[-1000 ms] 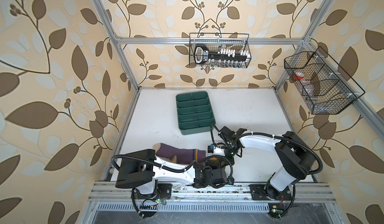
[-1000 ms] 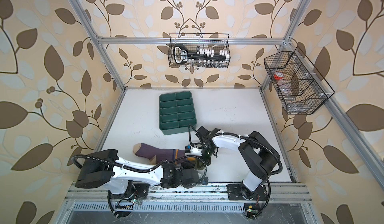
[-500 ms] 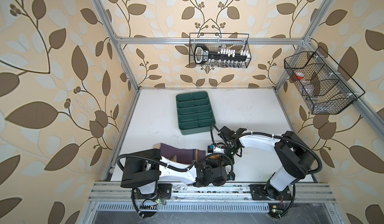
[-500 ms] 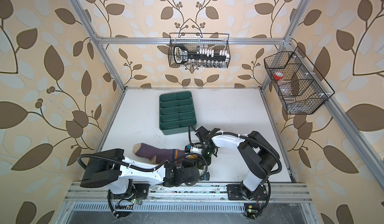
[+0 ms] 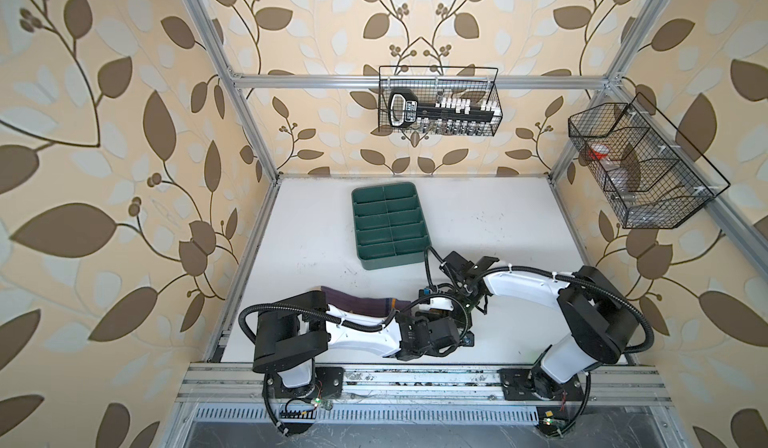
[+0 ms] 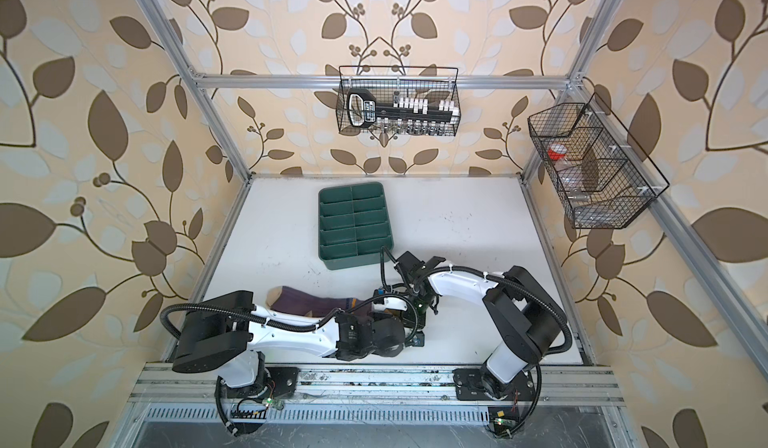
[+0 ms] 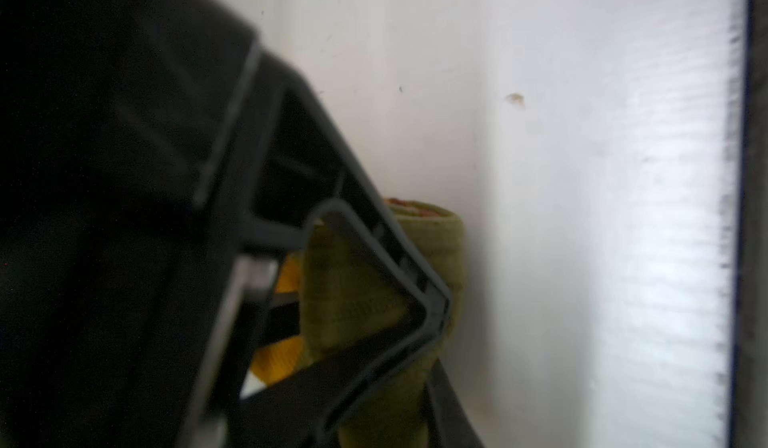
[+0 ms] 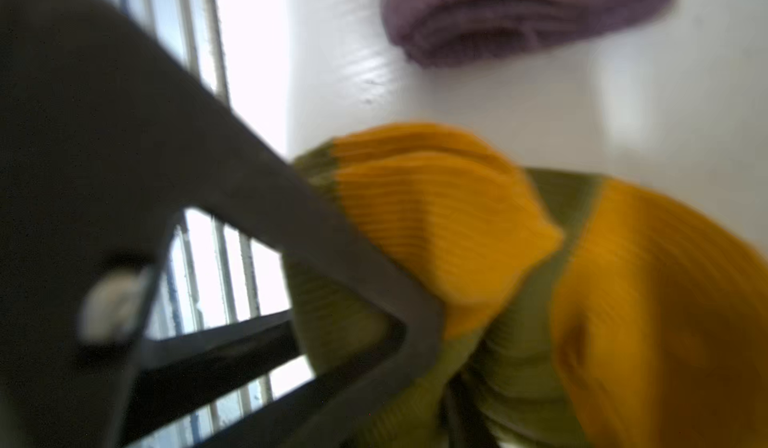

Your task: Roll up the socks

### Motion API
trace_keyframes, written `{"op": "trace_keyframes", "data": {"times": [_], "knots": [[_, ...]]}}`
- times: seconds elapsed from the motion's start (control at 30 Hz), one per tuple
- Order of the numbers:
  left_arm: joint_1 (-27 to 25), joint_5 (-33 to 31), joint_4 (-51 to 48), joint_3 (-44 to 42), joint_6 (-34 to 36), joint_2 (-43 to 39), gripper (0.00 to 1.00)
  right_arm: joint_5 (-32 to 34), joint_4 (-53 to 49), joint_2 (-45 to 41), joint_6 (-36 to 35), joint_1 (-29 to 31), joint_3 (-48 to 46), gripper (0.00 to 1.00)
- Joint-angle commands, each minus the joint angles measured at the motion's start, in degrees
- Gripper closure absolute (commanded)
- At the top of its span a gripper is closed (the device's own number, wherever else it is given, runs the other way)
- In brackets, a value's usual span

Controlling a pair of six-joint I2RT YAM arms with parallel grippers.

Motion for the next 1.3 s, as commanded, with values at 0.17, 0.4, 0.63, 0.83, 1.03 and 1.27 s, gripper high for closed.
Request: {"op": "trace_keyframes", "data": {"times": [0.17,0.4,0.63,0.83,1.03,1.27], "knots": [[0.59,17.31,-9.17,2.53,-9.46,4.62,0.85,7.45,8.49,-9.58,1.98,-3.41,-2.71,0.37],[1.11,19.16,-10.64,2.51,-11.45,5.52,0.88,16.40,12.56,-27.51,9.07,-16.11,-4.41,0.33],[4.66,25.85,-12.22,4.18,-11.98,5.77,0.91,17.53,23.12,-45.87,21.23,-32.49,-6.78,0.26],[12.99,38.27,-20.25,9.28,-10.16,8.05,0.91,19.37,22.06,-55.11,21.69,-35.18,-6.43,0.27],[16.68,48.40,-24.38,13.24,-12.62,16.30,0.91,9.17,9.75,-62.55,5.01,-30.07,-5.65,0.30],[17.08,48.31,-23.37,13.85,-14.96,19.31,0.90,18.95,-11.54,-66.79,-12.94,-5.94,-4.38,0.29]]}}
